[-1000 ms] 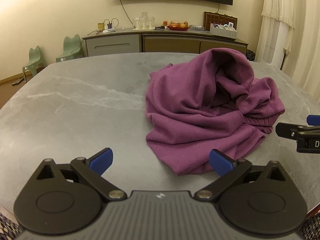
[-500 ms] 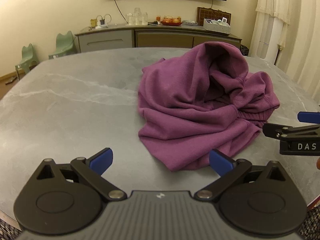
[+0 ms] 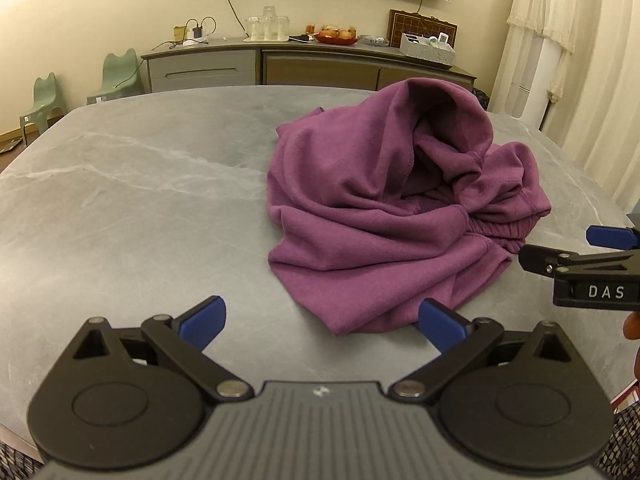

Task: Fold clothes

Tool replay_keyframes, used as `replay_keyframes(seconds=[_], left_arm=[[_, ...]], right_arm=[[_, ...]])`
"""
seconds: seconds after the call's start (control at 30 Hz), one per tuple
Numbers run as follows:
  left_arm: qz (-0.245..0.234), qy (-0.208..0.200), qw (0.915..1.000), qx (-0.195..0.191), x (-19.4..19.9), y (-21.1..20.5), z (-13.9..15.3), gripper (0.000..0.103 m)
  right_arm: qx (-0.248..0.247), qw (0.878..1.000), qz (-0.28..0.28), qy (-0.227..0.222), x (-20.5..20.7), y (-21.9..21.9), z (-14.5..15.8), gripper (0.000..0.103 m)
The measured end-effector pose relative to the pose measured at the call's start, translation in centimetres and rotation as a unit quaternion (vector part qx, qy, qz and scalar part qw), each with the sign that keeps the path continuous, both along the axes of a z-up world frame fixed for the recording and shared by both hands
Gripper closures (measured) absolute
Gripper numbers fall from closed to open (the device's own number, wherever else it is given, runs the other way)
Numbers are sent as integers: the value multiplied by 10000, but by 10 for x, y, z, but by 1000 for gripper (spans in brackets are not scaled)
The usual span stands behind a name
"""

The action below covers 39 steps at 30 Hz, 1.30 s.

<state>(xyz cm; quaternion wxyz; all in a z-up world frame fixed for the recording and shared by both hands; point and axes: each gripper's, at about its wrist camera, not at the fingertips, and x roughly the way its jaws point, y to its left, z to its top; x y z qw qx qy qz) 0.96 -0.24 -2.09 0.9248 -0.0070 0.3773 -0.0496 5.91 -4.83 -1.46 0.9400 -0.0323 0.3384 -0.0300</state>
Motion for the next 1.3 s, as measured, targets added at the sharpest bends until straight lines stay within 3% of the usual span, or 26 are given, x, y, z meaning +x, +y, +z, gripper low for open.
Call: replay_keyframes(seconds=[0.17, 0.23, 0.27, 0.33, 0.4, 0.43, 0.5, 0.6, 0.63, 0.73, 1.1, 1.13, 1.17, 1.2, 1.23, 1.27, 1.3], left_arm=[[-98, -110, 9999, 55, -3, -3, 1, 0], [-136, -194, 9997, 105, -5, -5, 2, 16], [-172, -220, 9995, 169, -5, -6, 3, 29], [-225, -270, 9992, 210, -7, -8, 3, 41], [-263, -311, 9988, 267, -7, -10, 3, 63], [-284, -329, 9986, 299, -8, -11, 3, 70], [-340, -328, 9984, 308, -8, -13, 3, 94], [-396, -374, 9981, 280, -9, -13, 3, 103], [-414, -394, 9980, 270, -9, -13, 3, 103], [-445, -459, 9977, 244, -11, -14, 4, 103], [-377, -458, 9980, 228, -10, -12, 3, 100], [-332, -461, 9982, 208, -10, -11, 3, 95], [-287, -464, 9983, 188, -9, -9, 3, 75], [-242, -466, 9985, 169, -9, -8, 3, 42], [-197, -469, 9986, 149, -8, -7, 3, 31], [-139, -560, 9982, 147, -10, -5, 5, 22], [-115, -609, 9979, 160, -10, -3, 7, 21]], right_arm=[[-10, 10000, 31, 3, 0, 1, -1, 2], [-32, 10000, 68, 15, 0, 2, -1, 11], [-26, 9999, 103, 29, 0, 3, -2, 16], [-25, 9998, 166, 90, 0, 4, -3, 39], [-19, 9996, 221, 154, 1, 5, -5, 49], [0, 9996, 241, 174, 1, 5, -6, 60], [37, 9994, 281, 215, 1, 6, -7, 77], [31, 9993, 296, 226, 0, 6, -7, 92], [32, 9993, 293, 228, 0, 6, -7, 98], [28, 9993, 284, 228, 0, 5, -6, 100], [6, 9994, 253, 235, 1, 4, -7, 100], [14, 9994, 248, 236, 2, 4, -7, 95], [26, 9994, 242, 232, 2, 4, -7, 88], [21, 9995, 216, 216, 3, 4, -7, 65], [-4, 9997, 170, 186, 3, 4, -7, 36], [-37, 9998, 130, 143, 3, 4, -6, 29], [-80, 9999, 98, 85, 3, 3, -5, 24]])
